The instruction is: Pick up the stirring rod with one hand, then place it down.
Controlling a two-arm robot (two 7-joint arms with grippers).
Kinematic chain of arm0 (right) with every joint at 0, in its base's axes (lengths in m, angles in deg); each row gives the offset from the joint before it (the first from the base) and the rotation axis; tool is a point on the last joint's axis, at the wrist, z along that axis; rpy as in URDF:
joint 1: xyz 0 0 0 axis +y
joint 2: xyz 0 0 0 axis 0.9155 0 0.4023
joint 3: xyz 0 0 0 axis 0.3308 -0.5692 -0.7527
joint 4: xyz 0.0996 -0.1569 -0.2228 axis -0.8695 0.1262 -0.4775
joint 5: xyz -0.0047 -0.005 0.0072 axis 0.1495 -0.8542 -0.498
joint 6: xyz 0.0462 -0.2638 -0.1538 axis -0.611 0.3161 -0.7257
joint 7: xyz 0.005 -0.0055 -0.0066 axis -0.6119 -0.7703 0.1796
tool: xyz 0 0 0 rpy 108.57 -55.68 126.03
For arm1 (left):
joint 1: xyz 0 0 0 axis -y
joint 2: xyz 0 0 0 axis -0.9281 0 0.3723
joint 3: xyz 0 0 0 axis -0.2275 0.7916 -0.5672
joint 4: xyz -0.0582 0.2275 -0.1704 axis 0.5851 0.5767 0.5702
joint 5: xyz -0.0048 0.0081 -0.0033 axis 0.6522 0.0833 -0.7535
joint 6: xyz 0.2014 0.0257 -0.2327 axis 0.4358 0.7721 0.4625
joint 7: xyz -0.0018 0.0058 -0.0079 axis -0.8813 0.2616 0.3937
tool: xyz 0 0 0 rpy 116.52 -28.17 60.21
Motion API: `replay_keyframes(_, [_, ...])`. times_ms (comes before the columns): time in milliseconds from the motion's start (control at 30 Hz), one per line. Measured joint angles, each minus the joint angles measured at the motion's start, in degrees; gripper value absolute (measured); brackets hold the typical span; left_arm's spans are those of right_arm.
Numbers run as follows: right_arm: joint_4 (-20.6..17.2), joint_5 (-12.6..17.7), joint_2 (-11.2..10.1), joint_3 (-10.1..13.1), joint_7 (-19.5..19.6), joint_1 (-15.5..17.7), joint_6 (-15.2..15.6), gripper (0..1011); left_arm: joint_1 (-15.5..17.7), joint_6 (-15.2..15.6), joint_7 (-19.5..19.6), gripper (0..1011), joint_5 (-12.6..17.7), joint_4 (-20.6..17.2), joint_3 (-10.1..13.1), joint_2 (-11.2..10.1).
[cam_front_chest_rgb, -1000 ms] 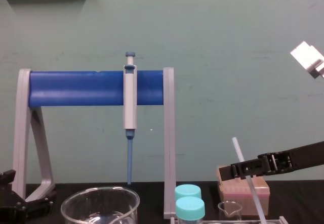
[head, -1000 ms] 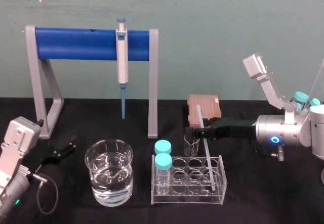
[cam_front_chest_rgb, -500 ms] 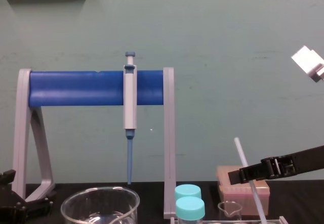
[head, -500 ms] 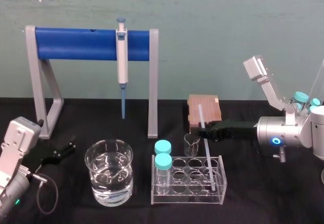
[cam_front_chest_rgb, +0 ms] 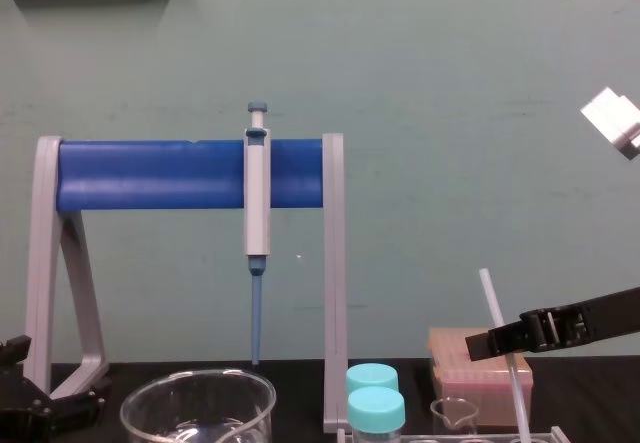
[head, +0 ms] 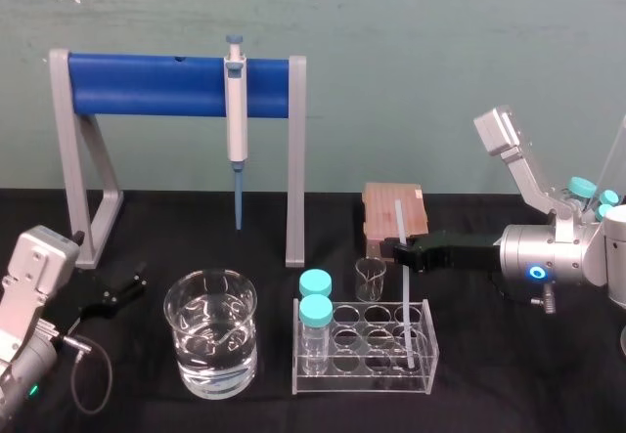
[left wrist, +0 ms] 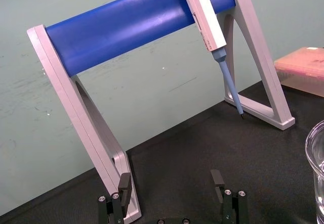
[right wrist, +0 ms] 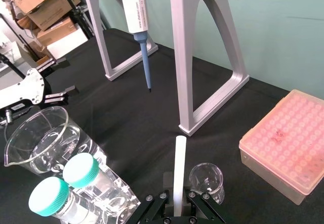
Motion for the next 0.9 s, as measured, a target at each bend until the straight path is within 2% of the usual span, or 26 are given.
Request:
replay_keyframes(200, [-0.7, 0.2, -0.3, 0.2, 0.1, 0.3, -0.2, 75, 0.0, 0.0, 0.0, 1005, 0.0, 0.0, 0.0, 0.0])
replay_keyframes(400, [-3.4, 1.0, -1.3, 0.8, 0.5, 1.5, -0.3, 75, 0.0, 0.0, 0.0, 1005, 0.0, 0.0, 0.0, 0.0])
replay_keyframes(733, [-11.4, 3.3, -4.5, 2.8, 2.7, 4.7, -1.1, 75, 0.0, 0.0, 0.0, 1005, 0.0, 0.0, 0.0, 0.0])
replay_keyframes(900, [-17.4, 4.2, -7.3, 4.7, 4.5, 7.0, -3.3, 75, 0.0, 0.0, 0.0, 1005, 0.0, 0.0, 0.0, 0.0])
